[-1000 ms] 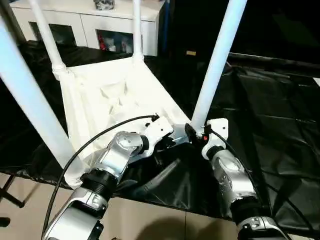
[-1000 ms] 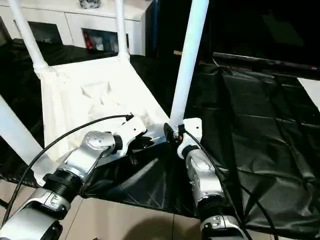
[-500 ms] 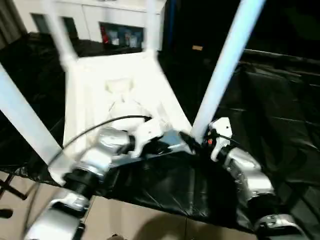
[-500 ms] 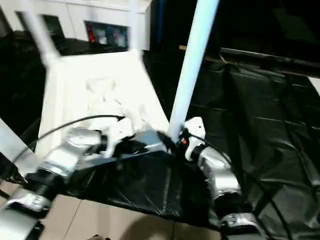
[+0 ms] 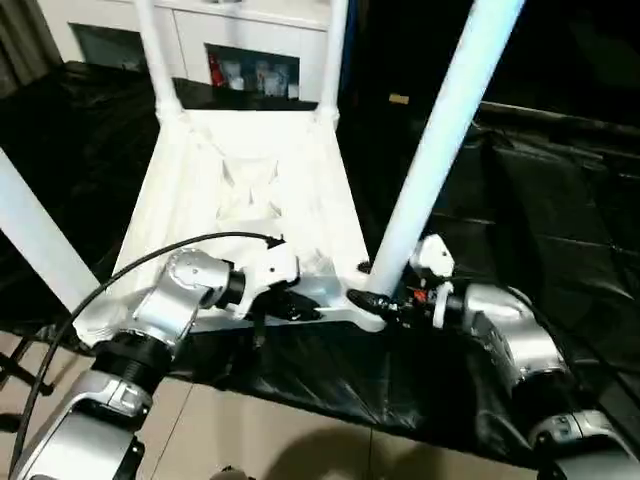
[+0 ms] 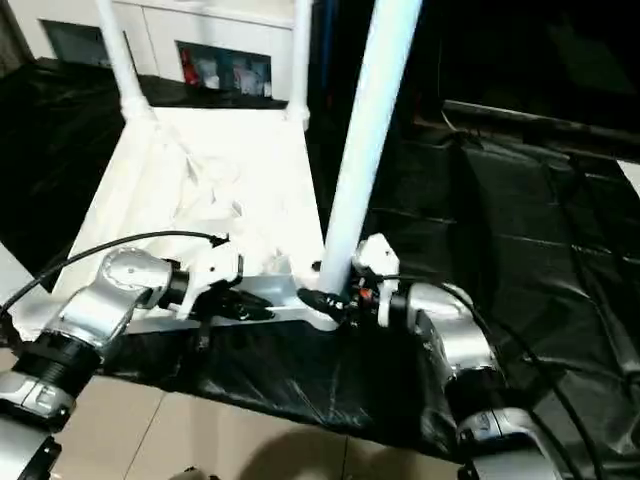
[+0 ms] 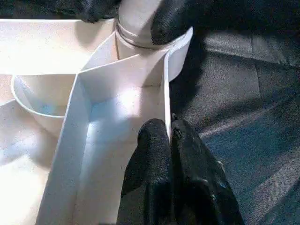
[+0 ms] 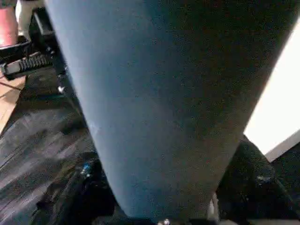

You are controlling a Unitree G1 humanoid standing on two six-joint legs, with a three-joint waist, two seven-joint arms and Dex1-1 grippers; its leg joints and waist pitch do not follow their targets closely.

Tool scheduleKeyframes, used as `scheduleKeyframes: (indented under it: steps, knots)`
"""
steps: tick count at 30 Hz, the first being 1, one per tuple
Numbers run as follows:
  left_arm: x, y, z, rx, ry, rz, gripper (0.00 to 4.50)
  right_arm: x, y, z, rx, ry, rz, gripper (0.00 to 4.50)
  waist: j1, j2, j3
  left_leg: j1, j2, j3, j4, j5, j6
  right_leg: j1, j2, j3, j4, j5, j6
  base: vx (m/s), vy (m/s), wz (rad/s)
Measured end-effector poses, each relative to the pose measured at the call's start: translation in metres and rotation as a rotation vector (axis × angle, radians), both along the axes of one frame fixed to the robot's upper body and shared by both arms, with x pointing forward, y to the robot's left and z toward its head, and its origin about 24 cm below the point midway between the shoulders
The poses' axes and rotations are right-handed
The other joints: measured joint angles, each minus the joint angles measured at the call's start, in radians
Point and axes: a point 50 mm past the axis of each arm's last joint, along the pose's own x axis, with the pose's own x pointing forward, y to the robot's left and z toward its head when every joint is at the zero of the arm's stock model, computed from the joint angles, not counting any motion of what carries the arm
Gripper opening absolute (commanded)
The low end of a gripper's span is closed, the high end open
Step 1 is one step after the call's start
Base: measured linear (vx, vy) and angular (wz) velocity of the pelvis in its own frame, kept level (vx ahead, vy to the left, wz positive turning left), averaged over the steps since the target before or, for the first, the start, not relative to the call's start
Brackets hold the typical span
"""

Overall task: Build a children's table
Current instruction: Rotate leg to tighten

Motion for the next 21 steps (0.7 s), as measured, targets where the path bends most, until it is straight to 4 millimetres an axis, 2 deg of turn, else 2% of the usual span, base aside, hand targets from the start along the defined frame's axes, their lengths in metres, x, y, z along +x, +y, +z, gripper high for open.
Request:
scheduleKeyframes:
  steps: [2, 4, 7, 12, 15, 17, 19, 21]
  knots:
    - [0.0, 0.0, 0.0, -0.001, 0.004, -0.001, 0.0, 0.0, 0.0, 0.001, 0.001, -0.004, 0.01, 2.42, 0.001, 0.0, 0.0, 0.0, 0.0, 0.0, 0.0, 0.0, 0.0, 0.0, 0.0, 0.0, 0.0, 0.0, 0.0, 0.0, 0.0, 0.0]
    - [0.0, 0.0, 0.0, -0.002, 0.007, 0.001, 0.0, -0.001, 0.0, 0.0, 0.002, -0.002, 0.008, 2.14, 0.001, -0.001, 0.0, 0.0, 0.0, 0.0, 0.0, 0.0, 0.0, 0.0, 0.0, 0.0, 0.0, 0.0, 0.0, 0.0, 0.0, 0.0]
    - [0.001, 0.0, -0.001, 0.0, 0.01, 0.018, 0.0, -0.002, 0.0, -0.001, 0.013, 0.001, -0.014, 2.11, 0.002, -0.002, -0.001, 0.002, 0.0, 0.0, 0.0, 0.0, 0.0, 0.001, 0.0, 0.0, 0.001, 0.0, 0.0, 0.0, 0.0, 0.0]
    - [0.004, -0.017, -0.006, -0.021, 0.01, 0.09, 0.0, -0.007, -0.002, -0.011, 0.076, 0.026, -0.176, 2.06, 0.017, -0.003, -0.002, 0.006, 0.0, 0.0, 0.001, 0.0, 0.0, 0.007, 0.0, 0.005, 0.001, 0.0, -0.001, 0.0, 0.0, 0.0]
    - [0.006, -0.028, -0.01, -0.028, 0.003, 0.155, 0.0, -0.006, -0.002, -0.017, 0.111, 0.035, -0.335, 2.06, 0.017, -0.005, -0.003, 0.009, -0.001, 0.0, 0.001, 0.0, -0.001, 0.009, -0.001, 0.007, 0.0, 0.0, 0.0, 0.0, 0.0, 0.0]
    - [0.007, -0.039, -0.012, -0.033, -0.004, 0.209, 0.0, -0.003, -0.001, -0.02, 0.142, 0.043, -0.474, 2.06, 0.014, -0.007, -0.006, 0.012, -0.001, 0.0, 0.001, 0.0, -0.001, 0.011, -0.001, 0.007, -0.001, -0.003, 0.006, 0.0, 0.0, 0.0]
    - [0.008, -0.052, -0.016, -0.036, -0.006, 0.265, 0.0, 0.002, 0.001, -0.024, 0.147, 0.051, -0.617, 2.06, -0.001, -0.007, -0.006, 0.019, -0.001, -0.002, 0.0, 0.0, -0.001, 0.017, -0.001, 0.005, -0.005, -0.005, 0.008, 0.0, 0.0, 0.0]
    - [0.008, -0.062, -0.02, -0.039, -0.002, 0.32, 0.0, 0.008, 0.005, -0.027, 0.134, 0.057, -0.733, 2.06, -0.017, -0.002, -0.008, 0.025, -0.002, -0.008, -0.003, 0.0, -0.001, 0.02, 0.0, 0.0, -0.018, -0.006, 0.01, 0.0, 0.0, 0.0]
